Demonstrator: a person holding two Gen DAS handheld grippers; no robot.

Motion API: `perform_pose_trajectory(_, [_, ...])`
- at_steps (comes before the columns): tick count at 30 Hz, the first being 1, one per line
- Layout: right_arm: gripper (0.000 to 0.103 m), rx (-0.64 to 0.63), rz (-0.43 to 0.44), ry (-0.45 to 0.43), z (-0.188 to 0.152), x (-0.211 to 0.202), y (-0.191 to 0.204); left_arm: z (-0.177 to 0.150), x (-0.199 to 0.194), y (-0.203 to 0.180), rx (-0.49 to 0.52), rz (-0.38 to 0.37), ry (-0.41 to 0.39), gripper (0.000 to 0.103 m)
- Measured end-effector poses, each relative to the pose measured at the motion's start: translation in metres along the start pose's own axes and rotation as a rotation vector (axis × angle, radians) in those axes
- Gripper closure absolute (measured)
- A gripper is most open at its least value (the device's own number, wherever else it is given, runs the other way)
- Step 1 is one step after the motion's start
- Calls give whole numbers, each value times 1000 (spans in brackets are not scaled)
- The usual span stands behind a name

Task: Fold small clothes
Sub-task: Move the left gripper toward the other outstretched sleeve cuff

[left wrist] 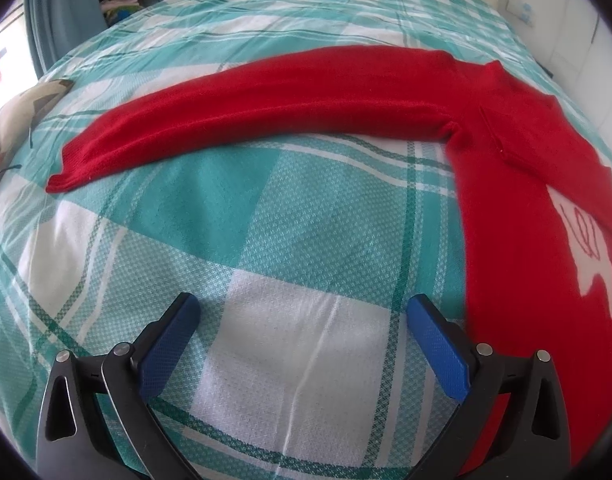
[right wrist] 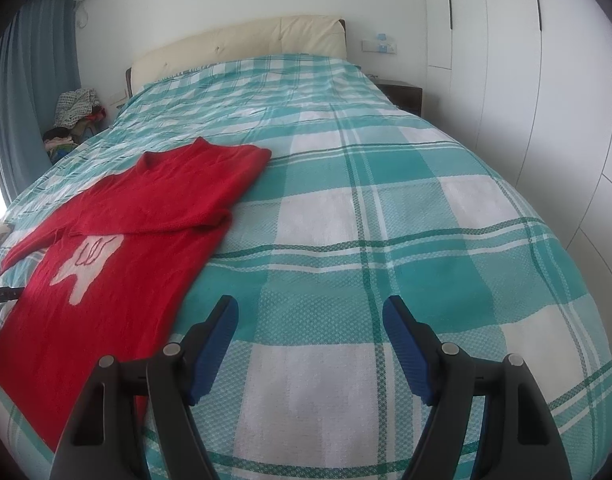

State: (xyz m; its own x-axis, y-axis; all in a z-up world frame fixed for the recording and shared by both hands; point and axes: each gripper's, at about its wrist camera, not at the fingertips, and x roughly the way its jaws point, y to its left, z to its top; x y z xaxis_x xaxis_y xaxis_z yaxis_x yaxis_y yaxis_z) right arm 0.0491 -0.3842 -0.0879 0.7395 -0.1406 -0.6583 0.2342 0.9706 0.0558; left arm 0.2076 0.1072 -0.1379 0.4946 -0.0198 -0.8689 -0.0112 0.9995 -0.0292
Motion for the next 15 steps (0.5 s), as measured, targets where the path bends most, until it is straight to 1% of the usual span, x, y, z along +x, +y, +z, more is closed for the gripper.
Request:
perform_pose_trajectory(7, [29,0,0,3,0,1,0,1,1,1,-6,-10,13,0])
perform_pose_trajectory(11, [29,-3,0,7,0,3,1,1,2,-1,6,-1,16,0])
perform_pose_trajectory(15, [29,-8,0,9,0,5,1,1,2,-1,16,-7,20,0])
